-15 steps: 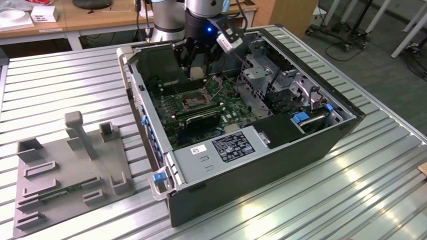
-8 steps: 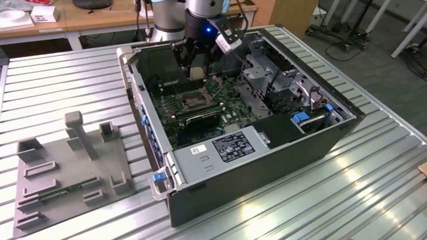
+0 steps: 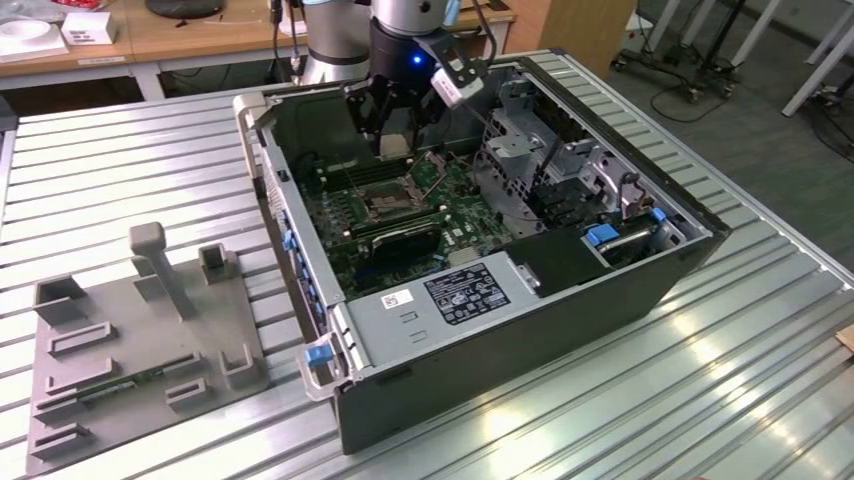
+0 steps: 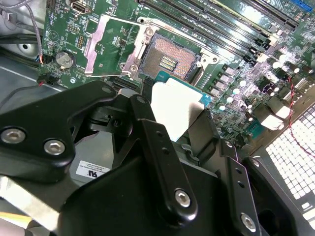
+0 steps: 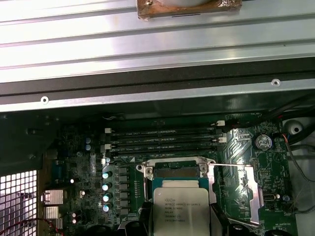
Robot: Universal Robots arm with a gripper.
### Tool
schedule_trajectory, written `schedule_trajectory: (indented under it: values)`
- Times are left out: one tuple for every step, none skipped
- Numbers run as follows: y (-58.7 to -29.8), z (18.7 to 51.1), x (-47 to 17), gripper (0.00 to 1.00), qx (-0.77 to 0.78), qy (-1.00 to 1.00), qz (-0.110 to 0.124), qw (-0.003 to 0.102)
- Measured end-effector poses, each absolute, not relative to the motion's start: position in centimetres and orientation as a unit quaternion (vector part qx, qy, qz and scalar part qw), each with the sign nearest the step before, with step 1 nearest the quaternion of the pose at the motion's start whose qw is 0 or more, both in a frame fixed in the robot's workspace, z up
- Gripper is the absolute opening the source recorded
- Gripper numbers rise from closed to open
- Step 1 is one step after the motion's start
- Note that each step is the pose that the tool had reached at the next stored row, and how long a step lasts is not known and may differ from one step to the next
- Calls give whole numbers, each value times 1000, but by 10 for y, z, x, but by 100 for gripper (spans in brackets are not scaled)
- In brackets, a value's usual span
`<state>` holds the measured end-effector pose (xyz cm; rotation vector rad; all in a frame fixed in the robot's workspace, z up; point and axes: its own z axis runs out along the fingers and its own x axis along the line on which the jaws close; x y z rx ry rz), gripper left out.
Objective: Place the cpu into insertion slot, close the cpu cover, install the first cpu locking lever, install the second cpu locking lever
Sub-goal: 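Place the cpu into insertion slot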
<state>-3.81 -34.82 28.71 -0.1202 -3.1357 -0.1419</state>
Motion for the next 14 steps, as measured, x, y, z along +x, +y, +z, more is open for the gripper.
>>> schedule_trajectory:
  values:
    - [-348, 287, -38, 54, -38, -998, -45, 0]
    - [-348, 287, -38, 54, -38, -998, -45, 0]
    - [-348, 287, -38, 54, -38, -998, -45, 0]
    - [-348, 287, -38, 54, -38, -998, -45, 0]
    - [-348, 287, -38, 54, -39, -998, -45, 0]
    - [-348, 287, -38, 54, -42, -998, -45, 0]
    - [-348, 287, -38, 54, -46, -998, -45, 0]
    - [-348, 287, -38, 54, -54, -998, -45, -1]
    - [-348, 287, -38, 54, -63, -997, -45, -1]
    - [-348, 287, -38, 54, -68, -997, -45, -1]
    - [-348, 287, -38, 54, -69, -997, -45, -1]
    - [-348, 287, -38, 54, -69, -997, -45, -1]
    - [-348, 287, -38, 54, -69, -997, -45, -1]
    - [-348, 287, -38, 54, -70, -997, -45, -1]
